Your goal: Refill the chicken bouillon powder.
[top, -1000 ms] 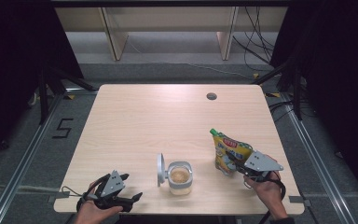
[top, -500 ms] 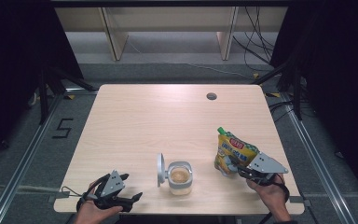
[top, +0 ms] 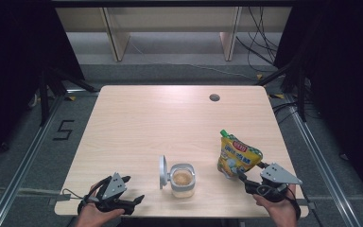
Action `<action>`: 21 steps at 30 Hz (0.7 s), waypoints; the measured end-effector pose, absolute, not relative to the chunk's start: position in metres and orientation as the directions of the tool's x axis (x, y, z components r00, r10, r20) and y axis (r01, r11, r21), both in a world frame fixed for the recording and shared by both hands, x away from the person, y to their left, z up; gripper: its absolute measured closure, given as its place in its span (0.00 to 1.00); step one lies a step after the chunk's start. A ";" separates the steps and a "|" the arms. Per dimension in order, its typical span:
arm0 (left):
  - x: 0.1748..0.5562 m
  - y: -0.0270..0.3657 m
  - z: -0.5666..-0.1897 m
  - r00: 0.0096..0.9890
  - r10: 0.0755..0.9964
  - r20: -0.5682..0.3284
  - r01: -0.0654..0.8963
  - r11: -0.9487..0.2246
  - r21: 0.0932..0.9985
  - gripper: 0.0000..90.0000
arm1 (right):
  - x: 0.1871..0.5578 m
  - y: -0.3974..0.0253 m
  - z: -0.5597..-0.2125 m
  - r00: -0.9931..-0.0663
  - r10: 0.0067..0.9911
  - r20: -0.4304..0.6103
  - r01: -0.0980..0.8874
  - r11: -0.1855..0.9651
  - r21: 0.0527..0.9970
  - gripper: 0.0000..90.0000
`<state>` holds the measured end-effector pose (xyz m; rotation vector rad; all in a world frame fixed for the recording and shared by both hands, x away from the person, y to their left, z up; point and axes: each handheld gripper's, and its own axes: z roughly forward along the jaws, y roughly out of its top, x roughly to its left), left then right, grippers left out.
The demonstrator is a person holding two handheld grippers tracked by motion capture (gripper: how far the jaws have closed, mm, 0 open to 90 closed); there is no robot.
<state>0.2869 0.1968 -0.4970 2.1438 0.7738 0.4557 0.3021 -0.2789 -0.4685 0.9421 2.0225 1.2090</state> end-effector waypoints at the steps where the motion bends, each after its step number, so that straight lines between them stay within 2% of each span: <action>1: 0.287 0.197 -0.496 0.750 0.658 0.069 0.372 -0.506 0.778 0.21 | 0.300 -0.280 -0.468 -0.561 0.820 -0.109 0.289 0.318 0.903 0.34; 3: 0.287 0.197 -0.497 0.747 0.662 0.063 0.375 -0.498 0.782 0.21 | 0.295 -0.280 -0.468 -0.552 0.832 -0.054 0.345 0.287 0.894 0.33; 7: 0.287 0.198 -0.497 0.745 0.664 0.065 0.378 -0.500 0.779 0.21 | 0.288 -0.279 -0.467 -0.547 0.836 -0.042 0.363 0.282 0.888 0.31; 8: 0.287 0.198 -0.497 0.747 0.662 0.064 0.379 -0.503 0.777 0.21 | 0.283 -0.277 -0.466 -0.517 0.855 -0.029 0.401 0.272 0.875 0.30; 12: 0.287 0.198 -0.496 0.750 0.659 0.058 0.380 -0.502 0.777 0.21 | 0.279 -0.273 -0.470 -0.533 0.846 -0.037 0.420 0.302 0.856 0.27; 14: 0.287 0.198 -0.497 0.746 0.663 0.061 0.380 -0.499 0.779 0.21 | 0.276 -0.271 -0.471 -0.535 0.836 -0.122 0.392 0.374 0.840 0.26; 18: 0.287 0.198 -0.497 0.746 0.663 0.063 0.379 -0.500 0.779 0.21 | 0.271 -0.269 -0.473 -0.543 0.833 -0.110 0.419 0.382 0.823 0.25; 19: 0.288 0.197 -0.498 0.747 0.663 0.053 0.375 -0.486 0.790 0.21 | 0.268 -0.267 -0.473 -0.529 0.846 -0.071 0.461 0.357 0.813 0.25; 21: 0.287 0.197 -0.497 0.745 0.665 0.052 0.379 -0.487 0.787 0.21 | 0.269 -0.268 -0.474 -0.550 0.829 -0.102 0.426 0.383 0.820 0.25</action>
